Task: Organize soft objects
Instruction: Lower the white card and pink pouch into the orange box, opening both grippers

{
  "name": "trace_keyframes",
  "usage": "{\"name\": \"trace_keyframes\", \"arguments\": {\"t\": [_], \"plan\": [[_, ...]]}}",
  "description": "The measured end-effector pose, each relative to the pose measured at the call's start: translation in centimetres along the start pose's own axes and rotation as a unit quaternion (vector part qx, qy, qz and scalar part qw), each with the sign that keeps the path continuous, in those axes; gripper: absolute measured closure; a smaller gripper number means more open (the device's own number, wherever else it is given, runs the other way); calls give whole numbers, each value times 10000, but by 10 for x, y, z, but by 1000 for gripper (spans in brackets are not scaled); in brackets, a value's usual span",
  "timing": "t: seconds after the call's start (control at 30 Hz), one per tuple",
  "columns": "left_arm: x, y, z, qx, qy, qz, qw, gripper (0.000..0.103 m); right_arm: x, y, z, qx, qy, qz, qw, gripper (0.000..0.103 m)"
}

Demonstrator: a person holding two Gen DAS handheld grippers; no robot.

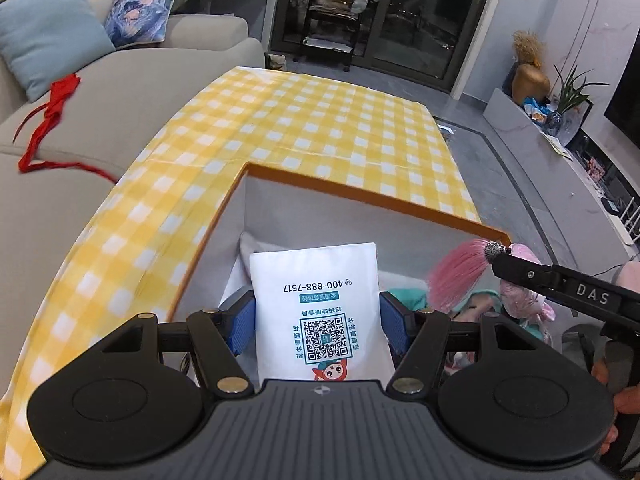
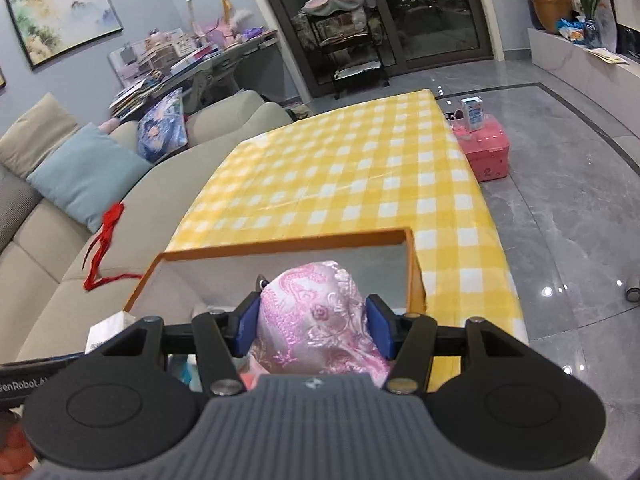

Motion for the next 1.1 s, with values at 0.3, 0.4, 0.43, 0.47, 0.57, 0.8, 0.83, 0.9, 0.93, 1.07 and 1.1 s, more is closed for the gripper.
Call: {"name": "trace_keyframes", "arguments": {"t": [0.3,0.4,0.43,0.47,0.57,0.8,0.83,0.9,0.93,1.07,1.1], "plan": [[19,-23,0,-336,-433,431,9976,29,-3,5,17,-111,-1024,896,9906,47],[20,-34,-4,-294,-386,240,9985,29,-7,12,25,-103,-1205,1171,9857,47],[20,-37,-5,-226,-413,227,9986,29,-8,12,28,2,-1242,1244,9844,47],[21,-39,-6,-146,-444,202,9987,29,-10,12,31,93,-1290,1317,9828,47],[25,-42,-7,61,-552,187,9983,29,-19,11,41,523,-1432,1744,9728,47],[50,-35,-5,254,-465,515,9973,29,-19,-1,50,1684,-1475,2710,9362,47],[53,-34,-5,233,-438,532,9974,29,-14,-2,49,1683,-1359,2666,9392,47],[58,-34,-6,199,-357,649,9971,28,-3,-2,45,1628,-1198,2494,9471,47],[60,-34,-7,185,-309,687,9970,27,6,-3,41,1619,-1000,2389,9522,47],[66,-34,-12,146,-50,625,9979,25,43,-8,25,1488,-123,1468,9778,47],[66,-35,-14,149,-28,597,9981,24,49,-7,21,1275,13,1161,9850,47]]}}
Point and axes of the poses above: each gripper's, at about its wrist camera, not at the fingertips, and x roughly the way its jaws point, y to its left, z to its top, the point moved 1 cm from there along x, roughly the way its jaws point, and after that the axes turned 12 degrees about -y, right-handed, at the moved point
